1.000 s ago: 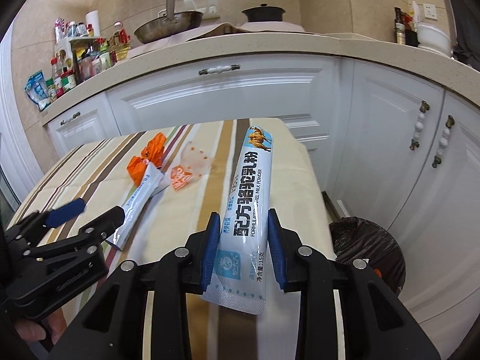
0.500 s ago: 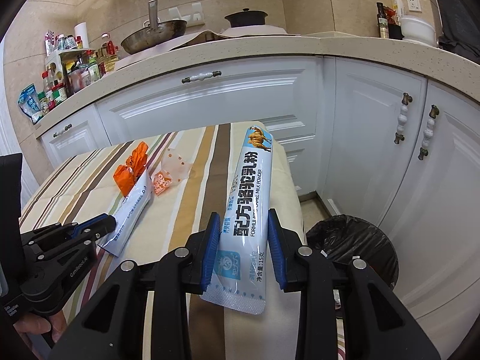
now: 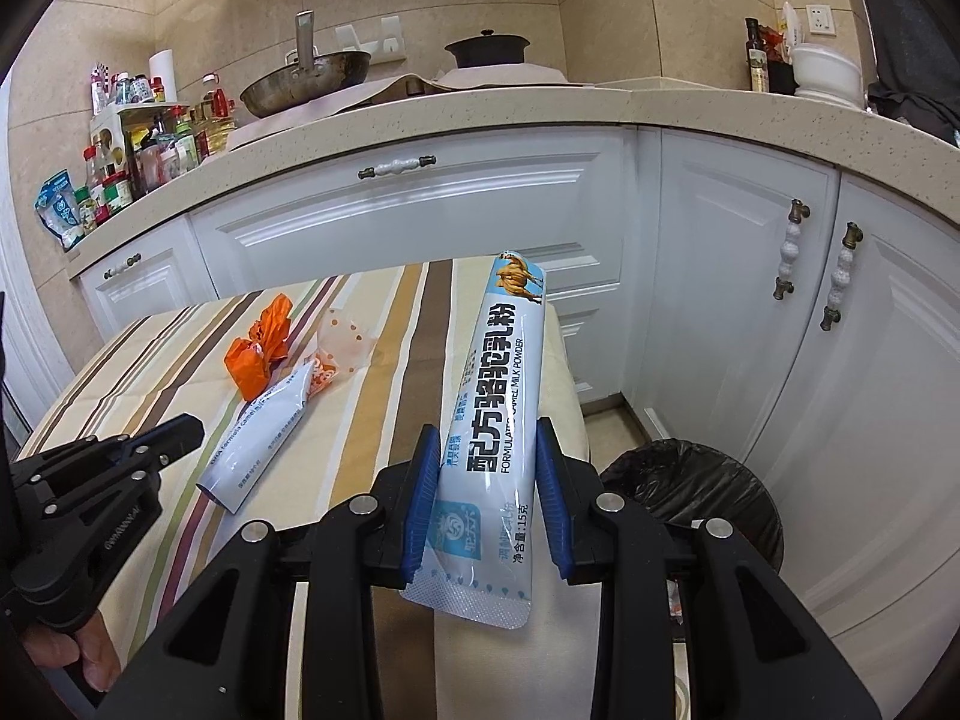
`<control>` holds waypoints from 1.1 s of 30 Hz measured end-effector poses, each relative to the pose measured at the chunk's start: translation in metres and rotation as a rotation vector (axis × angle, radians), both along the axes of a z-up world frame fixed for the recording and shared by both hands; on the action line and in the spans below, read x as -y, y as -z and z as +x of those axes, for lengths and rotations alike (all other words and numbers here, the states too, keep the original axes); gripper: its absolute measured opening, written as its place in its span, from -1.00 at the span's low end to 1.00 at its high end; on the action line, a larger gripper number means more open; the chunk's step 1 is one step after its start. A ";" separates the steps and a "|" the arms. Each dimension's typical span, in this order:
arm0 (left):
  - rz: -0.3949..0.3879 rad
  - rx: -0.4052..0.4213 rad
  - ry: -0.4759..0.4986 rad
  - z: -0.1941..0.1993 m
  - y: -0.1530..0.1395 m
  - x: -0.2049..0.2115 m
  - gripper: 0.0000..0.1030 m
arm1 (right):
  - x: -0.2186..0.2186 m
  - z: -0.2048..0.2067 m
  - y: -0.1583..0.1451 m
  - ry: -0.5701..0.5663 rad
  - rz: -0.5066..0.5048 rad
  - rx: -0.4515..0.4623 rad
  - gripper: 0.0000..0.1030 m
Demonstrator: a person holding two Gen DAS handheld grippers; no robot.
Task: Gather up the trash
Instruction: 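Grasp the white DHA tube with the left gripper while the right holds the stick pack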
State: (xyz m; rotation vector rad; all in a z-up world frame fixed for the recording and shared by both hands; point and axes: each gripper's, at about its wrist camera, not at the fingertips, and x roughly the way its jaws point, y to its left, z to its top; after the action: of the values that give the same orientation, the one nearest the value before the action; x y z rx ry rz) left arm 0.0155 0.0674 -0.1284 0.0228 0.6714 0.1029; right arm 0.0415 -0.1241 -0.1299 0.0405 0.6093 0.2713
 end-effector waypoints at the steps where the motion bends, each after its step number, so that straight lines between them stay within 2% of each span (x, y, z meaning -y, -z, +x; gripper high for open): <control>1: 0.000 0.005 0.001 -0.001 -0.002 0.001 -1.00 | 0.001 0.000 -0.001 0.001 0.002 0.003 -0.37; 15: 0.001 0.051 -0.003 -0.007 -0.018 0.006 -1.00 | 0.013 -0.004 -0.004 0.031 -0.001 0.024 -0.37; 27: -0.013 0.011 -0.010 -0.005 -0.003 -0.004 -0.99 | 0.014 0.000 0.002 0.025 0.002 0.004 -0.37; 30: -0.020 0.005 -0.026 -0.003 0.000 -0.006 -0.76 | 0.013 0.001 0.004 0.020 0.002 0.000 -0.37; 31: -0.021 0.004 -0.029 -0.002 0.001 -0.007 -0.57 | 0.013 0.002 0.004 0.018 0.002 -0.002 -0.37; 32: -0.024 0.002 -0.031 -0.002 0.001 -0.008 -0.26 | 0.013 0.002 0.005 0.017 0.002 -0.004 -0.37; 33: -0.032 0.003 -0.033 -0.001 0.001 -0.008 -0.13 | 0.013 0.002 0.006 0.016 0.002 -0.007 -0.37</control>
State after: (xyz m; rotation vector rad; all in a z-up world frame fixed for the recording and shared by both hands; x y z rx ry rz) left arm 0.0142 0.0758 -0.1296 -0.0189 0.6707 0.1243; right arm 0.0436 -0.1367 -0.1354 0.0482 0.6150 0.2561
